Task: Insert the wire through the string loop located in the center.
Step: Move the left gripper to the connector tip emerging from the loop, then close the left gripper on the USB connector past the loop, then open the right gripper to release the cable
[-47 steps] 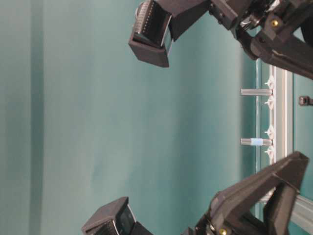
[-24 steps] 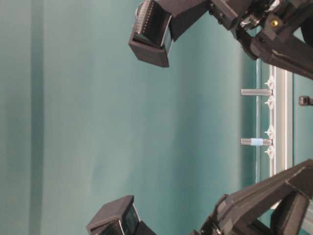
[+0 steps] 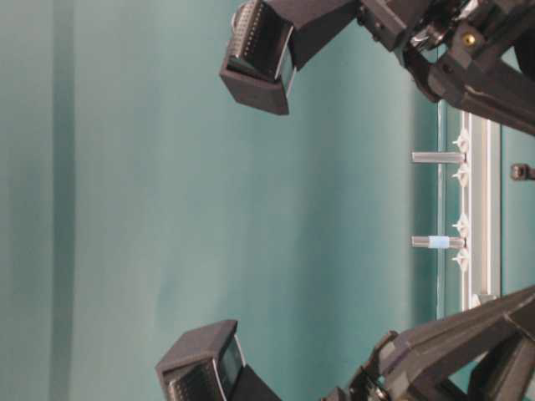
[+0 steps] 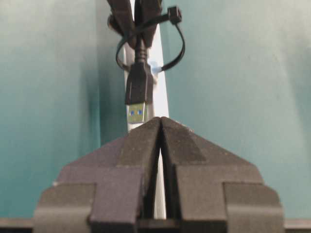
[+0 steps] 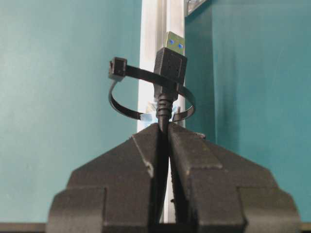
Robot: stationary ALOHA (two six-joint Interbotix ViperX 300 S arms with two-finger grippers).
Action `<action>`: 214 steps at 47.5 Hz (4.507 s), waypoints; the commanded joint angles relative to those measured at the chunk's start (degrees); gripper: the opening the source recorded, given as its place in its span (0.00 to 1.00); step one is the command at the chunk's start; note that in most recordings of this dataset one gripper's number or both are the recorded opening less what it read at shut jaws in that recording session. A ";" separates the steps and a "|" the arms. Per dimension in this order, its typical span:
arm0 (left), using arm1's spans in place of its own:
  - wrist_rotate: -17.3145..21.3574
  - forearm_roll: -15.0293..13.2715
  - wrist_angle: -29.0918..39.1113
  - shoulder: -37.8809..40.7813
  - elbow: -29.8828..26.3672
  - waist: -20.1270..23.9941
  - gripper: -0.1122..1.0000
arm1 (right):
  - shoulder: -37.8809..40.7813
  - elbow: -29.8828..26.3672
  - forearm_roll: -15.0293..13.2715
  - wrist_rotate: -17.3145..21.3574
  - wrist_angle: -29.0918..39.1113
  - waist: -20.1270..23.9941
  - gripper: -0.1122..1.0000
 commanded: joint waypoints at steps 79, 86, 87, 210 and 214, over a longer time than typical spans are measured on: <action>0.53 0.53 0.62 8.53 -8.17 2.81 0.71 | -0.70 -1.05 -0.09 -0.09 -0.53 -0.26 0.16; 0.53 0.53 0.62 8.61 -8.26 2.81 0.71 | -0.70 -1.05 -0.09 -0.09 -0.53 -0.26 0.16; 0.53 0.53 0.70 8.61 -8.26 2.81 0.71 | -0.70 -1.05 -0.09 -0.09 -0.53 -0.26 0.16; 1.85 0.70 1.23 7.82 -7.12 2.72 0.30 | -1.23 -1.05 -2.72 0.26 -0.62 -0.18 0.64; 1.85 0.70 1.58 7.29 -6.86 2.72 0.30 | -1.32 -0.88 -2.72 0.26 -0.62 -0.18 0.64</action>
